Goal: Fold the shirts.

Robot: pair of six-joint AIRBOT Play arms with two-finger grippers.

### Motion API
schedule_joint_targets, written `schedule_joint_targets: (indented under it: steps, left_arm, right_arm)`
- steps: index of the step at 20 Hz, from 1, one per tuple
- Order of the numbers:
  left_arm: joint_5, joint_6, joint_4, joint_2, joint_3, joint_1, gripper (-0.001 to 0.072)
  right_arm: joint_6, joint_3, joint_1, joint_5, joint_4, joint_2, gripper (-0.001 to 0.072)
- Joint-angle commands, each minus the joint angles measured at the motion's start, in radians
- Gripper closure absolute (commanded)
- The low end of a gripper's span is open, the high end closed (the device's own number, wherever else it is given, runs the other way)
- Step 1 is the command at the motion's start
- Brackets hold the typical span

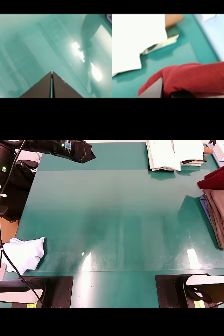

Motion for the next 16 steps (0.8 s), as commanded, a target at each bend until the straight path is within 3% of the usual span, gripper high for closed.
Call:
schedule_joint_targets:
  steps: [1,7,10,14,15,16]
  left_arm:
    - [-0.011,-0.001,0.0,0.0,0.0,0.0,0.0682]
    - [-0.017,0.006,0.001,0.0,0.0,0.0,0.0682]
    - [-0.017,0.007,0.001,0.0,0.0,0.0,0.0682]
    - [-0.017,0.031,0.001,0.0,0.0,0.0,0.0682]
    - [-0.017,0.033,0.001,0.0,0.0,0.0,0.0682]
    - [-0.018,0.033,0.001,0.0,0.0,0.0,0.0682]
  right_arm:
    - [-0.004,0.067,-0.019,0.027,-0.067,0.02,0.0691]
    - [-0.011,-0.159,-0.03,0.074,-0.234,0.153,0.0692]
    - [-0.011,-0.287,-0.089,0.161,-0.237,0.219,0.0691]
    - [-0.01,-0.449,-0.198,0.303,-0.384,0.292,0.0687]
    - [-0.008,-0.489,-0.225,0.32,-0.417,0.309,0.0644]
    - [0.002,-0.53,-0.256,0.329,-0.445,0.328,0.0501]
